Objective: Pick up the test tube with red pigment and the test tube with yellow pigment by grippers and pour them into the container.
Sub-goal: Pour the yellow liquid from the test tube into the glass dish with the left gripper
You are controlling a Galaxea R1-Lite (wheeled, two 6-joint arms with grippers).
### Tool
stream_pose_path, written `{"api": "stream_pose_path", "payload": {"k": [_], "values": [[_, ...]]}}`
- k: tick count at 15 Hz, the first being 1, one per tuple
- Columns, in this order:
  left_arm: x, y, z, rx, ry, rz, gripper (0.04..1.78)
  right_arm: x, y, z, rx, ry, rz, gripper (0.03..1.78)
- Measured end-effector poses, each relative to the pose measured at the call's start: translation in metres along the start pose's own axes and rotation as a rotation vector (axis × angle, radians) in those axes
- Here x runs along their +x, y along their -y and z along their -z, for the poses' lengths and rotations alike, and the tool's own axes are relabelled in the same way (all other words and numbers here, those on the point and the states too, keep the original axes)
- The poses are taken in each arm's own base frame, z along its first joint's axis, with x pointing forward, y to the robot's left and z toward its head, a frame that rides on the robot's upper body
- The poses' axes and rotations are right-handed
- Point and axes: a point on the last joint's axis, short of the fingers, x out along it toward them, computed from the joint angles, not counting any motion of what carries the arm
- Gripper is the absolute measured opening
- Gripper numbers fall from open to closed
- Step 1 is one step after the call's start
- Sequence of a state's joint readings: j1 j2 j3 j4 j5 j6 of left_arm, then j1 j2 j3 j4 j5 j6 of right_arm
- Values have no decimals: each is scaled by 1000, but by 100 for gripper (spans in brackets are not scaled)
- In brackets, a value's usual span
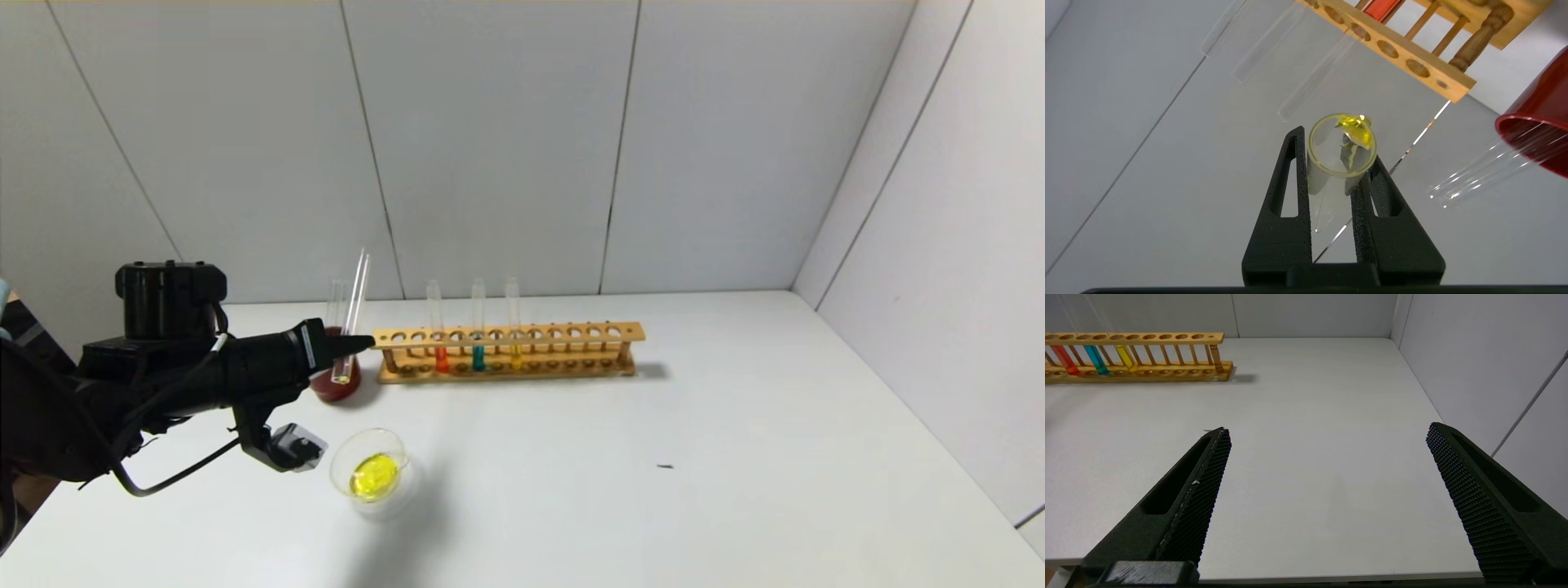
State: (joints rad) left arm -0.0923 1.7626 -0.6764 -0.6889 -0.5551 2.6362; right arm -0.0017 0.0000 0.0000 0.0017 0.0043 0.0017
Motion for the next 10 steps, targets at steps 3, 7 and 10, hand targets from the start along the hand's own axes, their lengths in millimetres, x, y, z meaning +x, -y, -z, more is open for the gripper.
{"api": "stream_pose_path", "payload": {"k": [3,7,10], "values": [[-2,-2,0,15,-3,-4,32,0,0,0,0,0,0,175],[-6,-4,-1,17,-7,-3,32,0,0,0,0,0,0,175],[-8,-5,-1,28,-13,-2,32,0,0,0,0,0,0,175]]}}
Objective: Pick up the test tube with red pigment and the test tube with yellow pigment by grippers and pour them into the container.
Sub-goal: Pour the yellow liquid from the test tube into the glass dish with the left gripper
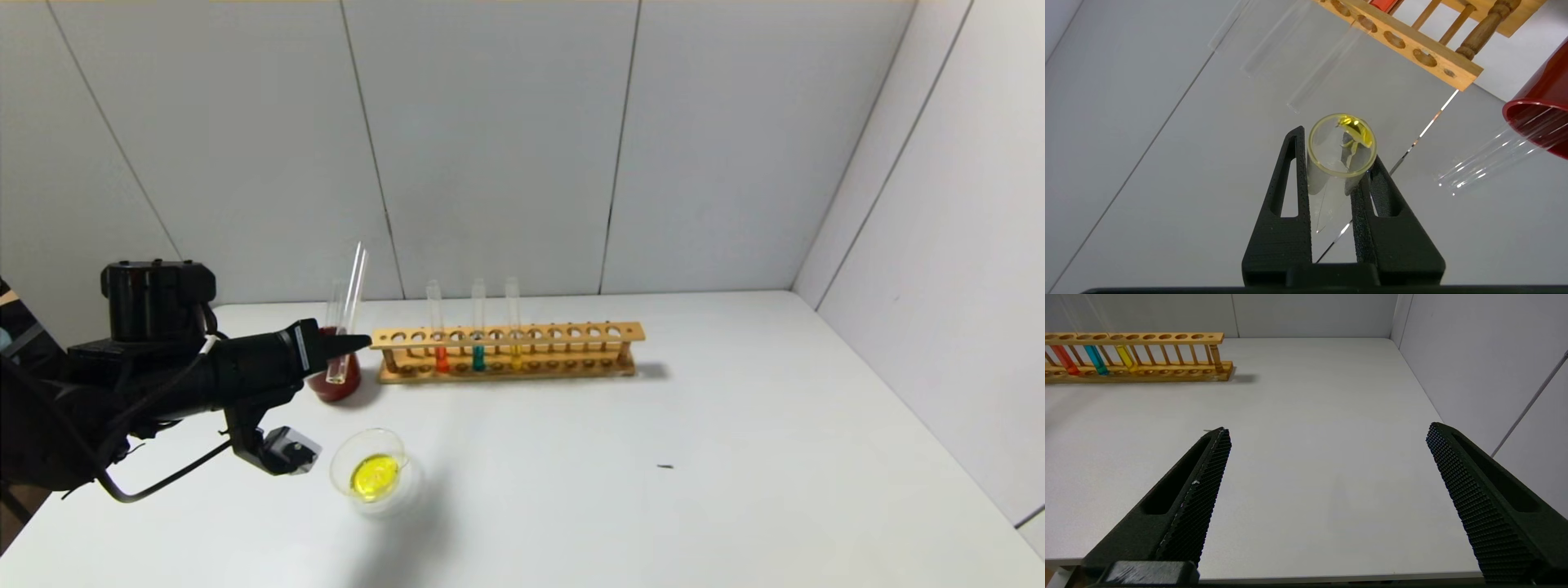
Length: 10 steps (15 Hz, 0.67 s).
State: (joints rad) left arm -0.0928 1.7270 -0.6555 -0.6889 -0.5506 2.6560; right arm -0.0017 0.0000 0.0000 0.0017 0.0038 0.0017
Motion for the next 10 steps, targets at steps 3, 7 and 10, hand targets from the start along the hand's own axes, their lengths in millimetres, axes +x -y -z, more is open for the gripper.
{"api": "stream_pose_path", "payload": {"k": [3,7,10], "values": [[0,0,0,-1,-6,12,32,0,0,0,0,0,0,175],[-2,2,-4,-107,-6,36,32,0,0,0,0,0,0,175],[-6,-4,7,-376,-118,45,32,0,0,0,0,0,0,175]]}}
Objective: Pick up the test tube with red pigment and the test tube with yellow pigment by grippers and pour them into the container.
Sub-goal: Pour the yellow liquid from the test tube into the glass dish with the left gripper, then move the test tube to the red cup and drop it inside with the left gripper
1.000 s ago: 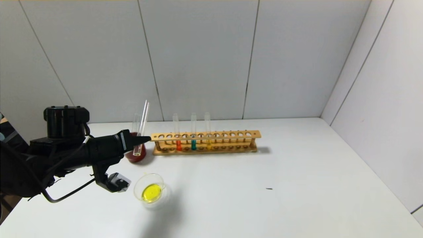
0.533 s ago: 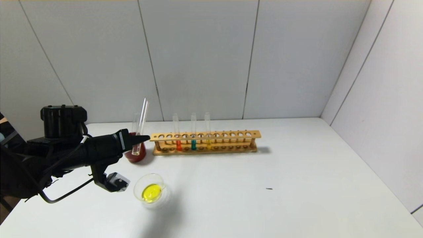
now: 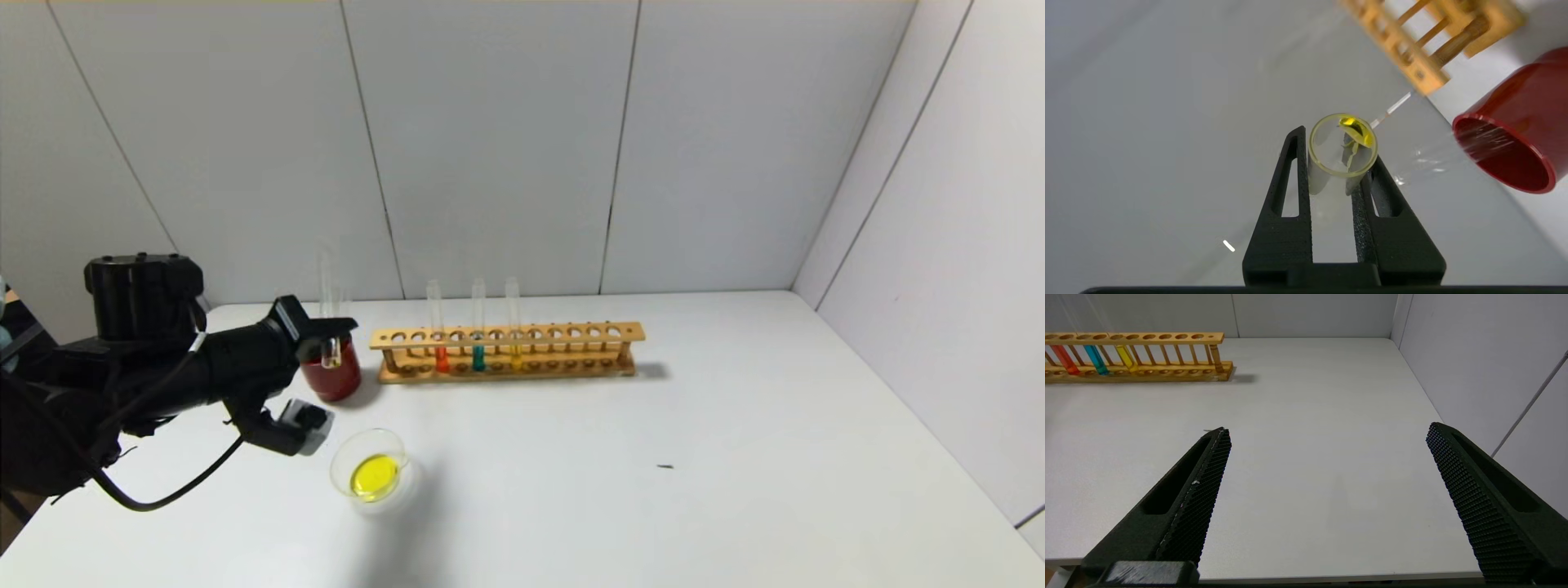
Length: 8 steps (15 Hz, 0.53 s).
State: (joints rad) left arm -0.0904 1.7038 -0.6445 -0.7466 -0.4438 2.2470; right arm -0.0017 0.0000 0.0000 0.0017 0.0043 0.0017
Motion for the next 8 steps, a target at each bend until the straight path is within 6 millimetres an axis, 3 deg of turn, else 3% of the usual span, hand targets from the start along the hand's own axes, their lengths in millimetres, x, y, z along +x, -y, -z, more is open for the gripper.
{"api": "stream_pose_path", "payload": {"k": [5,8], "values": [[-19,-58,37,-608,-487,-197,32,0,0,0,0,0,0,175],[-32,-85,53,-1096,-580,-263,32,0,0,0,0,0,0,175]]}}
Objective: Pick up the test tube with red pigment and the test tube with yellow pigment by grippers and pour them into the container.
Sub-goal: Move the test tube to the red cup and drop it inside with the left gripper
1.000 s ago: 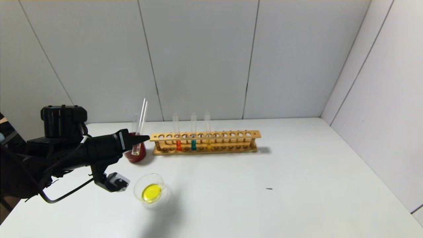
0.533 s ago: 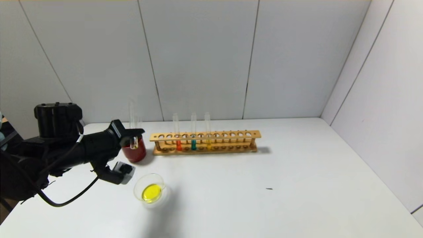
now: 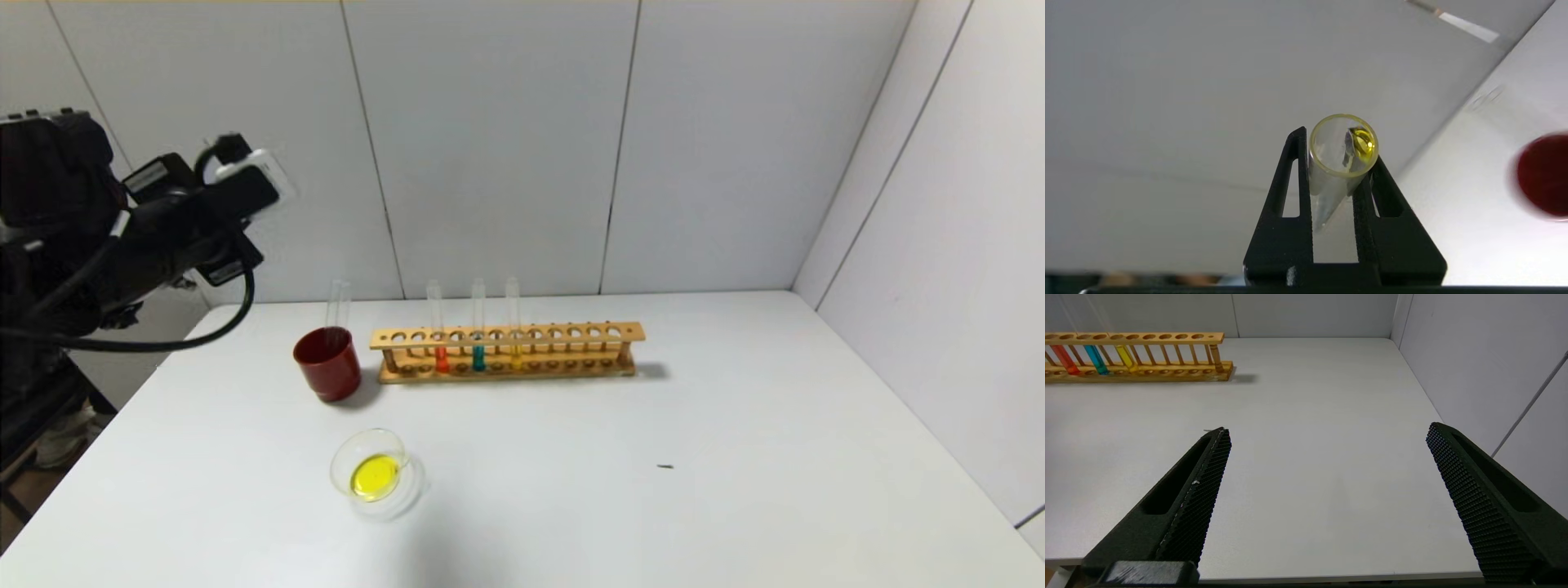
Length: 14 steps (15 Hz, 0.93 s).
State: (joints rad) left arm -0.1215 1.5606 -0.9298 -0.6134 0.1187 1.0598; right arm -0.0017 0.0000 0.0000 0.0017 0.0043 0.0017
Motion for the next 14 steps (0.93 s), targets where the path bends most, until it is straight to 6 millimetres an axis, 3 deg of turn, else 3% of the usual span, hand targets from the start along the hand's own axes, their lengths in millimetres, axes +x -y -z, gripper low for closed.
{"api": "stream_pose_path", "payload": {"k": [3,6,10,14], "values": [[-9,-19,0,-488,-81,134,32,0,0,0,0,0,0,175],[-13,-21,16,-875,-141,183,32,0,0,0,0,0,0,175],[-4,3,42,-989,-113,192,32,0,0,0,0,0,0,175],[24,25,57,-1021,-71,214,32,0,0,0,0,0,0,175]]}}
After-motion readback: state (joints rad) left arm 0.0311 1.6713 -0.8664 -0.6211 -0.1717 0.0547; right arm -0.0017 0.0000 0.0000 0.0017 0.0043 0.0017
